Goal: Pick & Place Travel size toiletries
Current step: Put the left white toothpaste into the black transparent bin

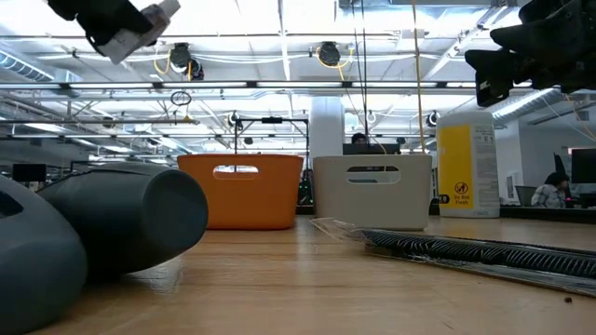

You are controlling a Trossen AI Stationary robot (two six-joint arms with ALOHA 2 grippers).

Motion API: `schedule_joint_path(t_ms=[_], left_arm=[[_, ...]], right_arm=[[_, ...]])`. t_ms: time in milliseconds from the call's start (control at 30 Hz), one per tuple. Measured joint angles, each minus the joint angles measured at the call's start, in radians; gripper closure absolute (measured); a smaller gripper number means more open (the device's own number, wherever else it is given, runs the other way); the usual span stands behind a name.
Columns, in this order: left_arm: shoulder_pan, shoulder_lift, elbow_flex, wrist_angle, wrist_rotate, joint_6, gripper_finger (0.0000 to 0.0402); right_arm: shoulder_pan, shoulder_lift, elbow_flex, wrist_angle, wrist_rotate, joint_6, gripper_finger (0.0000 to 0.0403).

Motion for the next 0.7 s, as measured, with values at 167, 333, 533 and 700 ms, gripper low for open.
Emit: schedule_joint_path(t_ms=[167,333,533,700], left_arm=[[0.004,0.000,-0.085,0.181,0.055,0.065,0.0309],[0.006,-0.003,-0.224,0.435,0.070,0.130,0.0309],[0.073,-0.060,-0.395,0.659,0.089,0.144,0.0309],[0.184,-0.146,-0.472,0.768,0.183,0.166,0.0309]], right_arm=[[0.000,0.000,0.000,0.000,0.000,0.000,0.0232],[0.000,0.000,0.000,0.000,0.000,0.000,0.0232],[0.000,0.000,0.000,0.000,0.000,0.000,0.0232],[0.000,0.000,0.000,0.000,0.000,0.000,0.0232]])
